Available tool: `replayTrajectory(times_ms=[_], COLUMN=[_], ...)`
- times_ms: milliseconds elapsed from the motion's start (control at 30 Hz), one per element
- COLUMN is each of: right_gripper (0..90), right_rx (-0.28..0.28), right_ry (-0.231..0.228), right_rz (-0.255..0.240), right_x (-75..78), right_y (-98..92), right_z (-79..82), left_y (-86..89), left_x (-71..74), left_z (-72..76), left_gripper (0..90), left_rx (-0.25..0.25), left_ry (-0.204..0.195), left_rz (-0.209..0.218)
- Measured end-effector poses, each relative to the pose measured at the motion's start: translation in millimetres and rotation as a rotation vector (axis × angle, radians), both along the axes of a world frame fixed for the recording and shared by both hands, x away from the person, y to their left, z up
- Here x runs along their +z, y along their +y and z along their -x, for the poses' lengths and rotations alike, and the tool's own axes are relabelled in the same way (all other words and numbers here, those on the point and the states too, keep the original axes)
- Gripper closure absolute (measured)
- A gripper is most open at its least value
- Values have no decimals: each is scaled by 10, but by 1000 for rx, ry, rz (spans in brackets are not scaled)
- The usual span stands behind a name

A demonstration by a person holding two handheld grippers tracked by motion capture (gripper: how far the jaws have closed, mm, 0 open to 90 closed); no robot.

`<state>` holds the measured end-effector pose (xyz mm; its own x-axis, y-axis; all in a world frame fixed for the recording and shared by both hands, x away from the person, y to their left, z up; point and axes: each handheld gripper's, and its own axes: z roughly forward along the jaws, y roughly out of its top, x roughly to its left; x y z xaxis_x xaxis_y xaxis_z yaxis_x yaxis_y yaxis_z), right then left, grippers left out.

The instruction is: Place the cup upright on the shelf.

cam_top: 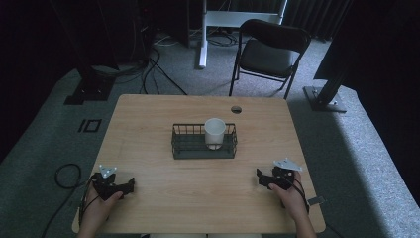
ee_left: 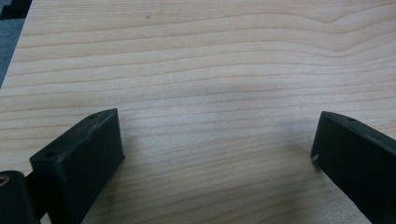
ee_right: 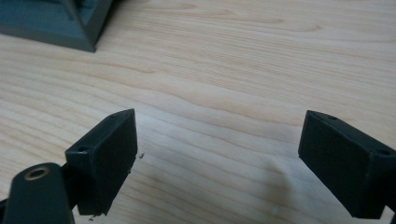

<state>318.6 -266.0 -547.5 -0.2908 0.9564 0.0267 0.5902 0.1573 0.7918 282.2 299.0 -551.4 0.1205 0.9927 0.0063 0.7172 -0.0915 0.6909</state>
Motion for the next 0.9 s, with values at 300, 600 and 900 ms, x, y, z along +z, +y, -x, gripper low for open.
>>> replayTrajectory(times_ms=[300, 600, 900], right_gripper=[115, 115, 115], right_rx=[-87, -166, -157], right_ry=[16, 73, 100], right_rz=[71, 59, 37], right_x=[-38, -54, -63], right_y=[-132, -318, -360], right_z=[23, 42, 43], left_y=[0, 0, 0], left_x=[0, 0, 0], left_z=[0, 0, 0], left_gripper=[24, 24, 24], left_rx=[0, 0, 0], left_ry=[0, 0, 0], left_rz=[0, 0, 0])
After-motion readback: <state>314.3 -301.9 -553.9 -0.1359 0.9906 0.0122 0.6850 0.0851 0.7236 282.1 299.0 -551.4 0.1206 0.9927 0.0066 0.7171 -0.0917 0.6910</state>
